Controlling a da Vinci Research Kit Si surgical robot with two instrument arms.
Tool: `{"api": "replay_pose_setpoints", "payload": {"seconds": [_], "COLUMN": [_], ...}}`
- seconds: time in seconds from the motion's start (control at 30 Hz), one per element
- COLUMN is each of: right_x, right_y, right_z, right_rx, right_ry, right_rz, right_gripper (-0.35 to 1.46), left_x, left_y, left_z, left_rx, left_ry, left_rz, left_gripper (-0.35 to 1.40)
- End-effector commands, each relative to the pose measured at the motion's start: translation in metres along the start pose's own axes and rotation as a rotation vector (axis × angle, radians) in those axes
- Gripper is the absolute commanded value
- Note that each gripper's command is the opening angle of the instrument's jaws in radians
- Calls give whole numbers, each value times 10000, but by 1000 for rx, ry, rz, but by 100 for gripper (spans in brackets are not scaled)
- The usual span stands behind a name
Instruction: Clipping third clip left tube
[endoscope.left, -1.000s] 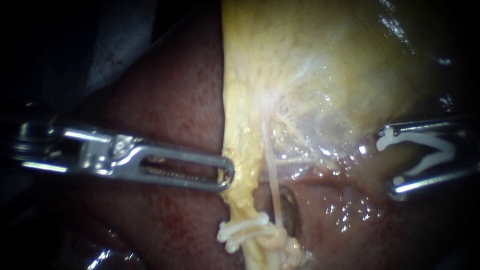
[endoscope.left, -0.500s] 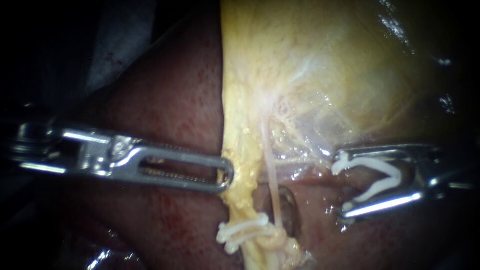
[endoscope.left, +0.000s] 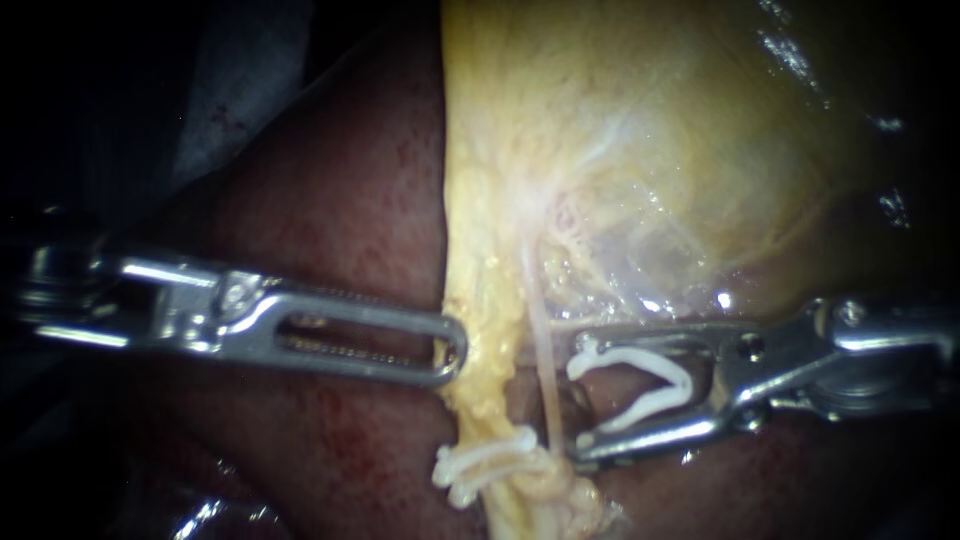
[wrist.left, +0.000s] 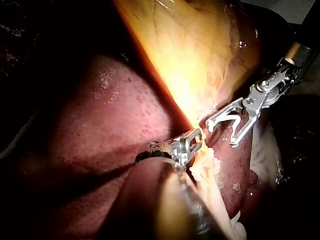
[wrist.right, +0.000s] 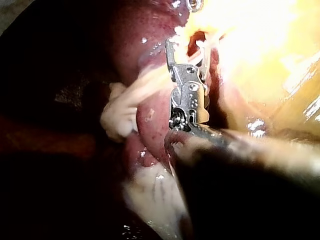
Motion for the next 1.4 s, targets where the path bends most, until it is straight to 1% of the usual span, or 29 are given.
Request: {"api": "replay_pose_setpoints", "payload": {"seconds": [0.03,0.5,0.73,0.9,1.4], "right_x": [-1,-4,-4,-4,1], "right_y": [1,3,4,5,6], "right_z": [3,48,62,74,90], "right_rx": [1,28,50,48,44], "right_ry": [-1,-18,-30,-31,-31], "right_rz": [-1,7,7,10,15], "right_gripper": [58,58,56,56,54], "left_x": [0,0,0,0,0], "left_y": [0,-1,-2,-2,-4], "left_z": [0,-1,-1,-1,0], "left_rx": [0,-2,-2,-2,-3], "left_ry": [0,-2,-2,-2,-3], "left_rz": [0,-1,-1,-1,-2], "left_gripper": [-35,-35,-35,-35,-35]}}
